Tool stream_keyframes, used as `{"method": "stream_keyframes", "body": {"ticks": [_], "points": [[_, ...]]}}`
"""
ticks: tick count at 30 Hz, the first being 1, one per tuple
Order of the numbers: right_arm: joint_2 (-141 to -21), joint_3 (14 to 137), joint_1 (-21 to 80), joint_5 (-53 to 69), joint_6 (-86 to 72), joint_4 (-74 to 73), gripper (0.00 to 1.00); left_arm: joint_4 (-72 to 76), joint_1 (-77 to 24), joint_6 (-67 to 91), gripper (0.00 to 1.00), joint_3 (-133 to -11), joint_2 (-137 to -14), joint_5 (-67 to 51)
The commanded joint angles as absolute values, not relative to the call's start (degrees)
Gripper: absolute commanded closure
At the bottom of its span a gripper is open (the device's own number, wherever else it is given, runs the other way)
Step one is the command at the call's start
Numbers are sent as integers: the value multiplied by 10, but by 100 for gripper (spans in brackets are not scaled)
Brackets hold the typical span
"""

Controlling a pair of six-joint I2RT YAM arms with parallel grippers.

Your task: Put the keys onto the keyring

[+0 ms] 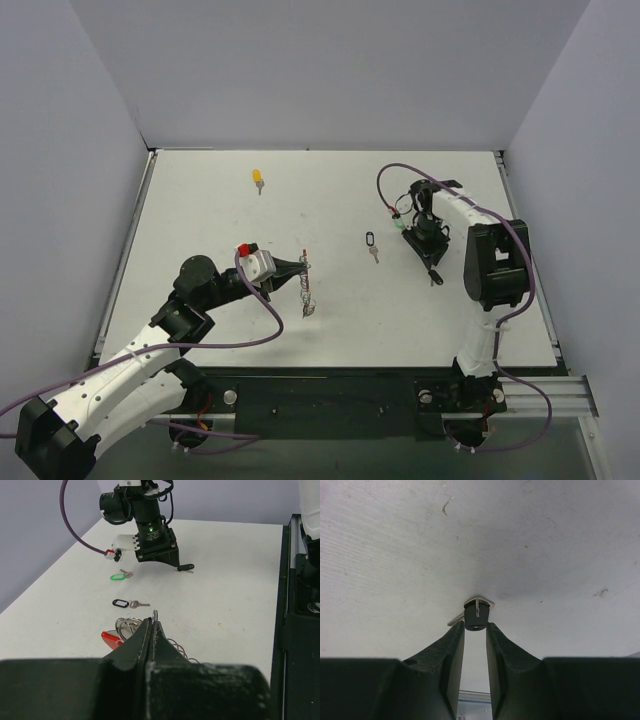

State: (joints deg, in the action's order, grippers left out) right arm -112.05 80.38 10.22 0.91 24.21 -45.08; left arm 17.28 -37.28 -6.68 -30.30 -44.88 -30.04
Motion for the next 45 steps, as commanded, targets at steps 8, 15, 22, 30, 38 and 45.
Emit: {"method": "stream_keyframes", "body": {"ticks": [8, 15, 22, 30, 38, 45], "points": [[-1145, 827, 104, 4, 236, -484, 81, 193, -369, -72, 100, -316, -444, -308], [-1151, 830, 103, 2, 236, -485, 83, 194, -369, -70, 100, -315, -444, -310], [-1156, 831, 104, 2, 236, -485, 85, 195, -369, -71, 100, -315, -443, -312], [-1163, 832, 104, 2, 236, -485, 86, 195, -368, -71, 100, -315, -444, -314], [-1164, 833, 104, 2, 236, -485, 88, 194, -369, -71, 100, -315, -445, -316], [-1164, 832, 104, -15, 235, -485, 91, 196, -368, -70, 100, -315, -445, -316]]}}
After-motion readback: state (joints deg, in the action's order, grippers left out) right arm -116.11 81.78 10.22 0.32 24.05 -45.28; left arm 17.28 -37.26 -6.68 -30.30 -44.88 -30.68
